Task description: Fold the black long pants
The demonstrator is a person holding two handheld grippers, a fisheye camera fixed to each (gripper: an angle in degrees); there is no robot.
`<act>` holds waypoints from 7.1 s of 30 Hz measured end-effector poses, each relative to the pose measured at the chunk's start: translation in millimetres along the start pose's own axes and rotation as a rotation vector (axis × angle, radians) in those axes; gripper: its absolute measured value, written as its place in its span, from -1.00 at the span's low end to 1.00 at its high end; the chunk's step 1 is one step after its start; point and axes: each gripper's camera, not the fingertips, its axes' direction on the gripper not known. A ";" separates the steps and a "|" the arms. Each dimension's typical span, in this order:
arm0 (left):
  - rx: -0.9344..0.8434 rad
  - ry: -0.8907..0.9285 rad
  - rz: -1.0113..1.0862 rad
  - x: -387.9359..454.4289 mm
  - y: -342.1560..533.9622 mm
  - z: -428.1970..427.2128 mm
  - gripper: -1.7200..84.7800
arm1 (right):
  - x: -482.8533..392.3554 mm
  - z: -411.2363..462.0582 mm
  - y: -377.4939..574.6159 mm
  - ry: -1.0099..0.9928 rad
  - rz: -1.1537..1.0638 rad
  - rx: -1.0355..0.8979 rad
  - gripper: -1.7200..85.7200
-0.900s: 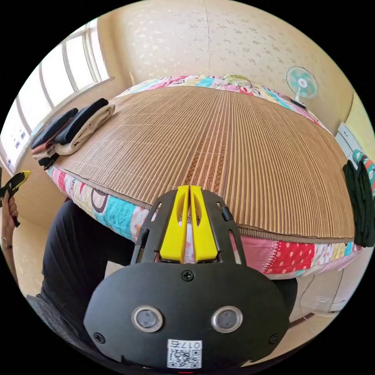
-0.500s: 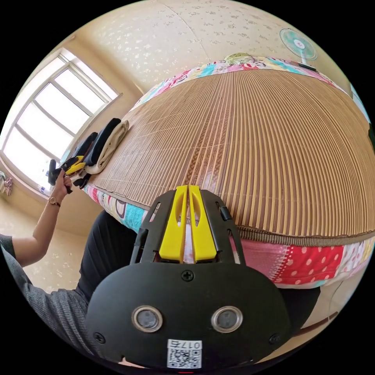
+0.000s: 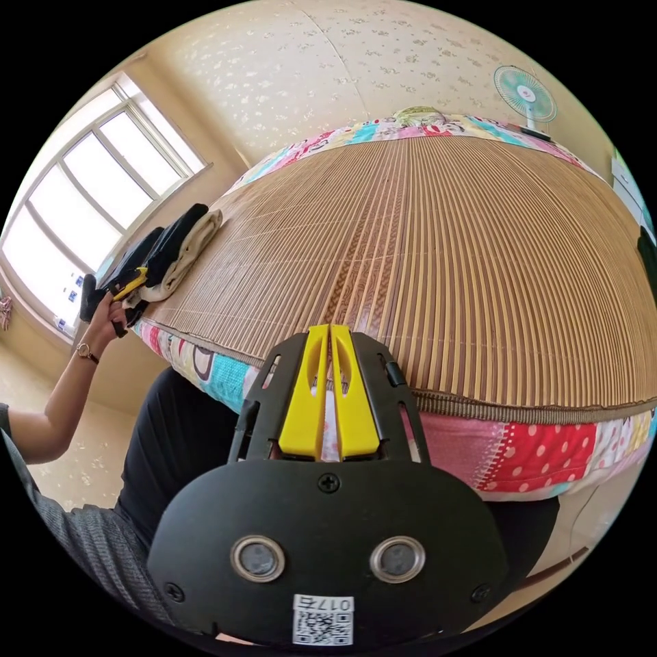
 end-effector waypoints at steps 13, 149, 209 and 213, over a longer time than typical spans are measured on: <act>-0.366 0.224 0.315 170.1 168.7 104.4 -0.97 | 27.0 3.9 27.3 -0.024 0.048 0.028 -0.95; -0.423 0.203 -0.129 56.9 -25.8 214.1 -0.80 | -44.2 50.7 -106.7 -0.492 -0.049 -0.293 -0.78; -0.334 0.061 -0.104 5.9 -23.5 21.4 -0.68 | 99.6 -165.1 32.7 -0.331 0.347 -0.041 -0.77; -0.514 0.294 -0.162 -45.9 -7.3 58.7 -0.69 | 50.4 -127.5 -7.6 -0.414 0.204 -0.129 -0.75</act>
